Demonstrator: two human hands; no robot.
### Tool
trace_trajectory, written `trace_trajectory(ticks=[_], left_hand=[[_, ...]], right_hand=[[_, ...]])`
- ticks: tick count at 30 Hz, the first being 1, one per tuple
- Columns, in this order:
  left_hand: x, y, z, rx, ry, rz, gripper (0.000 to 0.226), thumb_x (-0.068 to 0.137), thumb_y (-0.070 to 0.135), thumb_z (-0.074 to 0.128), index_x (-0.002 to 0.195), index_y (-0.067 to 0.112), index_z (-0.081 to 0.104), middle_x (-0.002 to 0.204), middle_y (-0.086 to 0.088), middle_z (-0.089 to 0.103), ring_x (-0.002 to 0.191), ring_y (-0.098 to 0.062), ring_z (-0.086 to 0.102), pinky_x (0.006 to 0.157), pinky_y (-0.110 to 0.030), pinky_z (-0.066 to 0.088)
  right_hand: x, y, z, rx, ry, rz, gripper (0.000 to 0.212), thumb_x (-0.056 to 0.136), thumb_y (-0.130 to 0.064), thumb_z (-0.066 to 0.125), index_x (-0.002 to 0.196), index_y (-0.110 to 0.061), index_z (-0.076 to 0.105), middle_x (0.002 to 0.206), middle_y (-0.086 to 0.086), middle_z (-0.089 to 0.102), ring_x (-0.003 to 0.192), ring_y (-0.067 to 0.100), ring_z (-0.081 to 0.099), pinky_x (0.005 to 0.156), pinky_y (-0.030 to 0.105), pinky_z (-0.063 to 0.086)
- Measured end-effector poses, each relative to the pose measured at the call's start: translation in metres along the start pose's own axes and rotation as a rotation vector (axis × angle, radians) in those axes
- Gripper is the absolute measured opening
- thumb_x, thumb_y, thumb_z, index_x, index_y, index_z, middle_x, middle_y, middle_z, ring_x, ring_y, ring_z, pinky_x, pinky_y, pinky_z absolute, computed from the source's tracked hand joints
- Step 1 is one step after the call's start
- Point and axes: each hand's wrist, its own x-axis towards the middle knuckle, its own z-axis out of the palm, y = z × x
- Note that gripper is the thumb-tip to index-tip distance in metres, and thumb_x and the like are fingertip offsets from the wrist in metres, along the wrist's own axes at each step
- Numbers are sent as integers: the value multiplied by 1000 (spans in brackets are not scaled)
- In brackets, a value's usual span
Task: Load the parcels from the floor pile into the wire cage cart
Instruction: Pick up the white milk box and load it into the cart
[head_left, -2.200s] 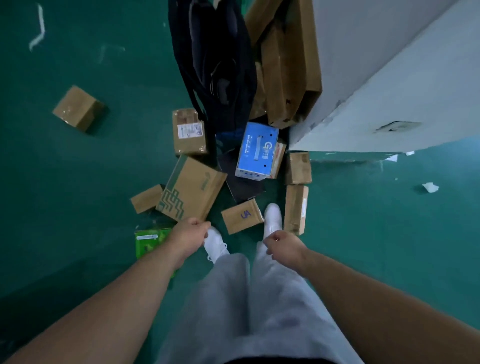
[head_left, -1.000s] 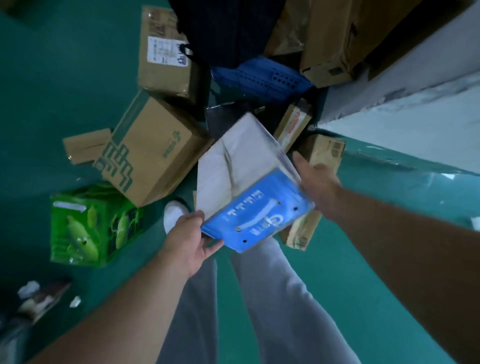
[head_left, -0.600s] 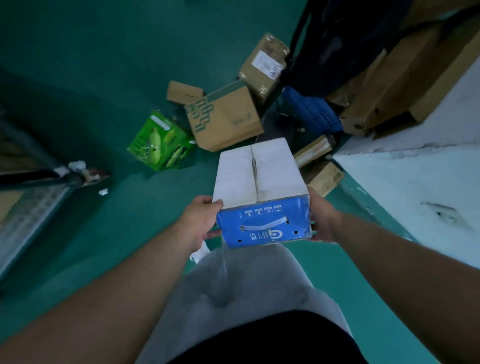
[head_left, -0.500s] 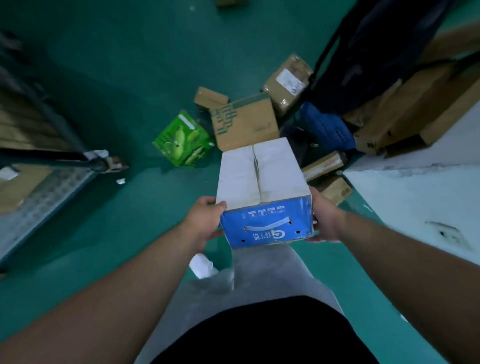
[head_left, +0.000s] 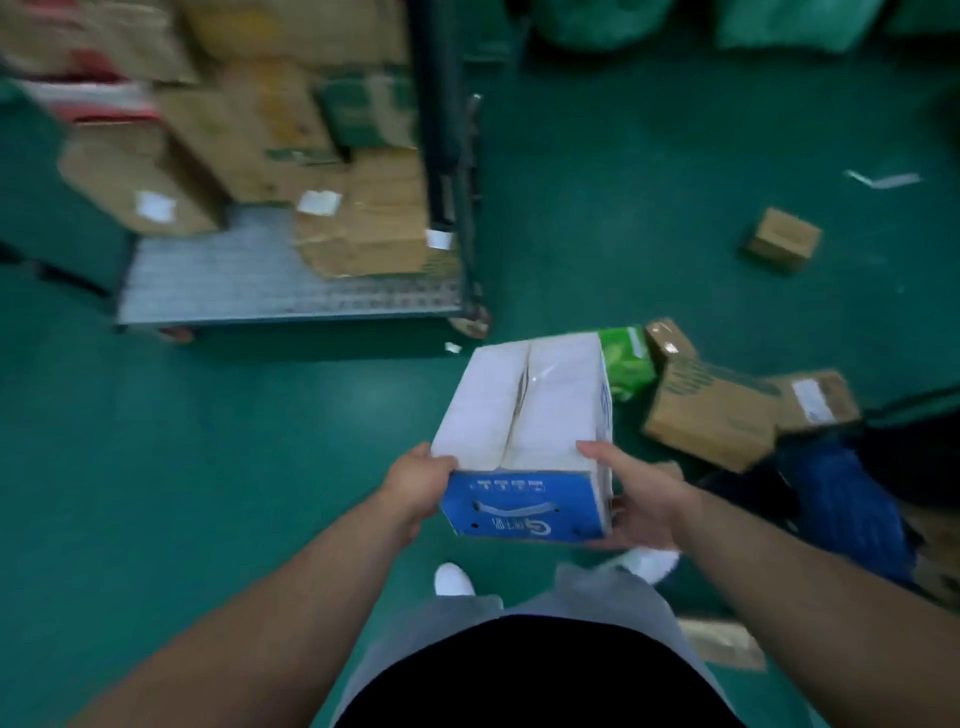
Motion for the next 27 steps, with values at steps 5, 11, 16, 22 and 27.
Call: trace_trajectory(ticks=[5,11,16,22,27], left_hand=[[-23,-38,-124,-269,112,-102,65,93,49,64,144,11,52,143,-6,52,123,-25,52,109,-41,42],[-21,-24,-189,-712,35,-83,75,86,68,63,148,30,45,157,-6,42,143,-29,43,117,-52,33],[16,28,-229,-1031,85,-107,66,79,76,66,119,23,70,105,-4,78,90,-24,75,68,-37,56],[93,68,-274,-1219,242,-273,130,14,82,88,131,32,60,109,-3,78,93,-29,77,86,-55,58],[106,131,-320,-1320,360,-278,130,21,87,85,136,37,49,112,3,76,89,-26,76,77,-60,58]], right_hand=[[-3,-29,175,-401,64,-284,58,83,-39,80,126,-27,43,107,-15,64,89,12,68,64,31,57],[15,-66,274,-1492,270,-736,134,62,-67,75,156,-47,-18,163,16,-11,152,43,3,122,48,25],[37,-106,322,-2162,238,-1076,123,84,-45,70,150,-43,-34,153,22,-39,146,49,-22,116,68,8],[78,-164,377,-2254,180,-1396,127,65,-38,87,162,-36,6,156,25,-28,140,48,-19,108,77,1],[90,-235,421,-2315,125,-1553,123,54,-47,90,159,-32,29,161,28,-1,144,48,6,106,80,13]])
